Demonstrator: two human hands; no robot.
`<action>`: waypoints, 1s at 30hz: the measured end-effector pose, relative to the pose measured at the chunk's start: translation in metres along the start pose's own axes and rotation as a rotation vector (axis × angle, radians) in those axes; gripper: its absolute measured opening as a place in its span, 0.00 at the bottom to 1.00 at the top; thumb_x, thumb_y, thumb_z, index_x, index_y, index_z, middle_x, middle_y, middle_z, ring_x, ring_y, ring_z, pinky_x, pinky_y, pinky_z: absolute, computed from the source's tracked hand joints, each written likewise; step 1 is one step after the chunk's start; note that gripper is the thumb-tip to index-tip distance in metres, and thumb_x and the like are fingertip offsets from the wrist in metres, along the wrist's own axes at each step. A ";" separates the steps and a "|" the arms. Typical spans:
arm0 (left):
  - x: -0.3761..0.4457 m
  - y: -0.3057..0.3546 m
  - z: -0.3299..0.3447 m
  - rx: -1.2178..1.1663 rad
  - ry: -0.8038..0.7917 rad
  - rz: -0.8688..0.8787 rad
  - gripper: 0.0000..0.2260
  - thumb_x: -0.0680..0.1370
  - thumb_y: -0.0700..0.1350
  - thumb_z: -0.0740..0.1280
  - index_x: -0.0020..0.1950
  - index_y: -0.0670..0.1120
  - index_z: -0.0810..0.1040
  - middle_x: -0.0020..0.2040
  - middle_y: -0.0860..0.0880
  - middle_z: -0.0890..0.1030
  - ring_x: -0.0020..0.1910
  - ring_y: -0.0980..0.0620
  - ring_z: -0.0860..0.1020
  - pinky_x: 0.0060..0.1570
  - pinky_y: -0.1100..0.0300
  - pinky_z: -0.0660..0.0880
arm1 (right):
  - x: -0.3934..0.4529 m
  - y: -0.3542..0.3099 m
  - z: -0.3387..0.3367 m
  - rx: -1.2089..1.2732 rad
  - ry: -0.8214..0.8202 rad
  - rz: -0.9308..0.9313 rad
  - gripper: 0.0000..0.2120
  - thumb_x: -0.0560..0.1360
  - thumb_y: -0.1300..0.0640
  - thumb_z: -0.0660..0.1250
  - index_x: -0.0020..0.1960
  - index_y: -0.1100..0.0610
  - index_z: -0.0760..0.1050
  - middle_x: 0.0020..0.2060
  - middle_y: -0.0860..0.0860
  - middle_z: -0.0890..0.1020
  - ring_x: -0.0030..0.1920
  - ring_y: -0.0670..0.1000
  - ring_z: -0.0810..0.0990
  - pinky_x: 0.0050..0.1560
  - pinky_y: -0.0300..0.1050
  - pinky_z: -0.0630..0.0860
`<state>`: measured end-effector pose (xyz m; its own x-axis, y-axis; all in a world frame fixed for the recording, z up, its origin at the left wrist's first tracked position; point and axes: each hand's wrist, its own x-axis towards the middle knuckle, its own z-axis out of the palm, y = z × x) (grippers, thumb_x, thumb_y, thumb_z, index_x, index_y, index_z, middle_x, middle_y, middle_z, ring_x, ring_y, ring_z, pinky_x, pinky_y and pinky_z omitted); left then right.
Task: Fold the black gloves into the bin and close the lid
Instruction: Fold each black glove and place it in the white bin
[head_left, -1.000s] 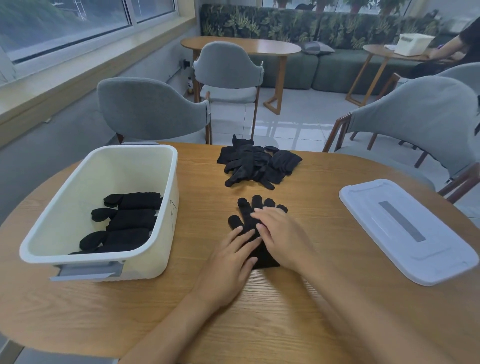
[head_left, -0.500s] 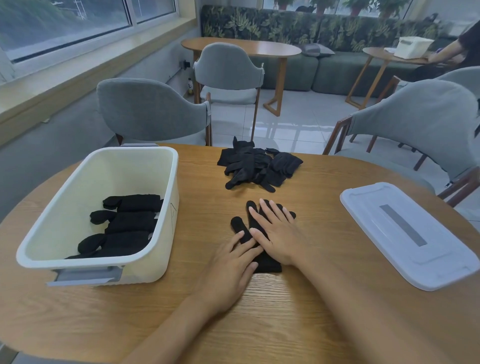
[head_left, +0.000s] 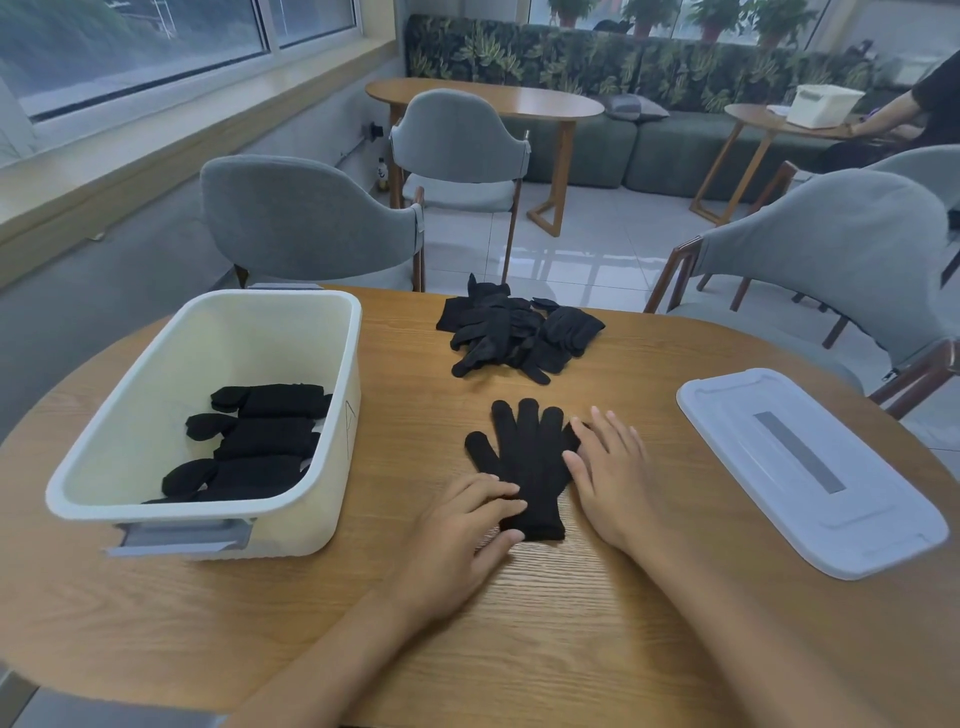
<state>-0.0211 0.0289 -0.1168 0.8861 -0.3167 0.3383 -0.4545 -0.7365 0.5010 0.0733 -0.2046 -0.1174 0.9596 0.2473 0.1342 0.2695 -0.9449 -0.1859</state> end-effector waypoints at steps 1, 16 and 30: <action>0.000 -0.001 0.000 0.016 -0.004 0.018 0.16 0.82 0.57 0.65 0.67 0.53 0.79 0.66 0.61 0.75 0.71 0.62 0.67 0.67 0.60 0.70 | -0.004 0.001 0.000 0.002 0.010 -0.002 0.27 0.84 0.43 0.43 0.79 0.50 0.60 0.79 0.51 0.58 0.80 0.50 0.50 0.79 0.52 0.48; 0.031 0.011 0.008 0.441 -0.126 0.272 0.07 0.78 0.44 0.61 0.43 0.47 0.77 0.41 0.50 0.77 0.40 0.50 0.73 0.40 0.53 0.74 | -0.048 -0.011 -0.013 0.335 0.223 -0.272 0.20 0.71 0.62 0.64 0.62 0.56 0.78 0.59 0.46 0.79 0.64 0.46 0.73 0.65 0.45 0.72; 0.029 0.013 0.008 0.185 0.045 0.053 0.06 0.79 0.49 0.64 0.52 0.49 0.77 0.45 0.55 0.79 0.44 0.57 0.75 0.41 0.60 0.74 | -0.064 -0.021 0.003 0.248 0.294 -0.348 0.13 0.74 0.64 0.73 0.58 0.58 0.81 0.51 0.49 0.84 0.53 0.48 0.82 0.59 0.36 0.74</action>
<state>-0.0005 0.0058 -0.1067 0.8545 -0.3339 0.3979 -0.4723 -0.8182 0.3278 0.0060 -0.2002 -0.1248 0.7558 0.4334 0.4908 0.6141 -0.7293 -0.3016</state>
